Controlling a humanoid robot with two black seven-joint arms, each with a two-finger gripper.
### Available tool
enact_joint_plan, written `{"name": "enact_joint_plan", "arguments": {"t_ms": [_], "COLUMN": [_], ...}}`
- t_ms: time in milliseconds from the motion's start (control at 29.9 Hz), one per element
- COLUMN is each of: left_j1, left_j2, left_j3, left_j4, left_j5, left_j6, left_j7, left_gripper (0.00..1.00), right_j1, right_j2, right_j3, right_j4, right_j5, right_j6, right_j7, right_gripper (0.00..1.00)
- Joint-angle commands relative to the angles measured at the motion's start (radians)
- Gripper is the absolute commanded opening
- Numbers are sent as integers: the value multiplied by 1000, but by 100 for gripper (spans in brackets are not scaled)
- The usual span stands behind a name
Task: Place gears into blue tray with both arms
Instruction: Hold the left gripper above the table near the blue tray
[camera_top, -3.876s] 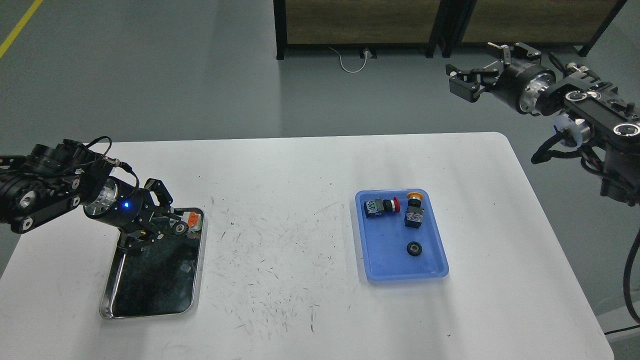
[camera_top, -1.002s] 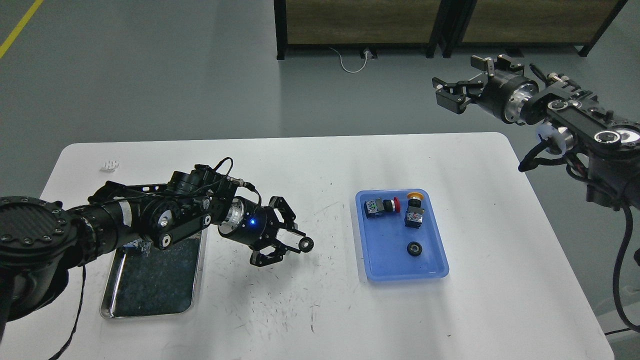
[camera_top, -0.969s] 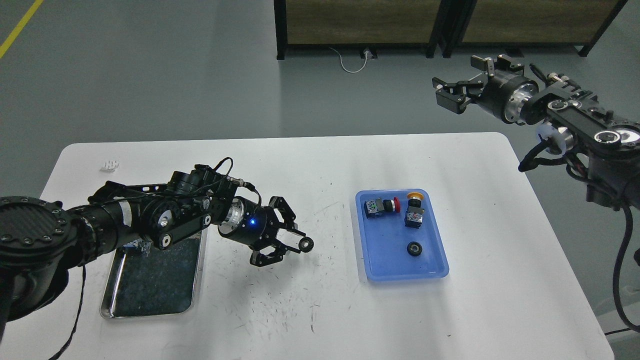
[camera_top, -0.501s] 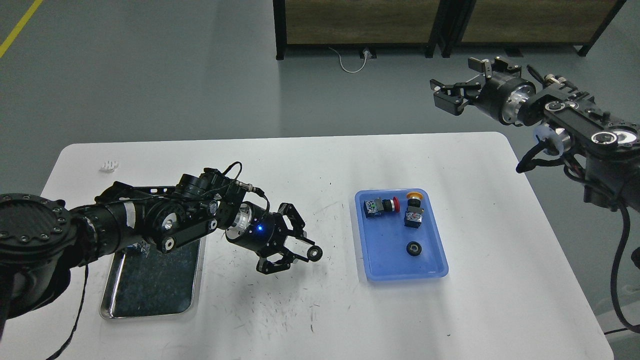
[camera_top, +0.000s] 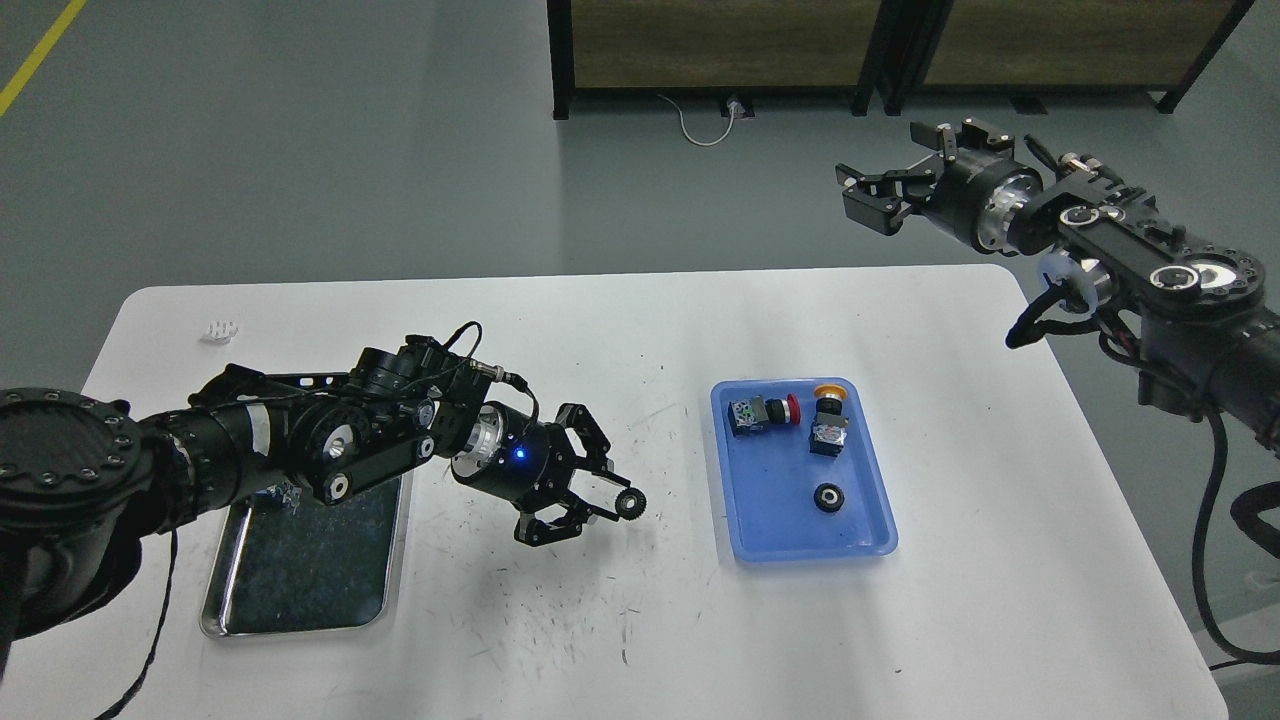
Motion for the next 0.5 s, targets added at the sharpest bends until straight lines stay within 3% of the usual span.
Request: {"name": "enact_joint_plan", "arguments": {"t_ms": [0, 468], "left_j1": [0, -2], "left_j2": [0, 0], "left_j3": [0, -7], "left_j4": [-2, 0], "left_j5": [2, -29], "left_j6": [0, 0], "left_j7": [0, 0], "left_gripper": [32, 32], "right_j1": [-1, 3], "right_j2": [-6, 4], "right_j3": [0, 0], "right_j4": [0, -6], "right_j5": [0, 0], "right_j6": [0, 0], "right_j7": [0, -3], "right_gripper": [96, 96]}}
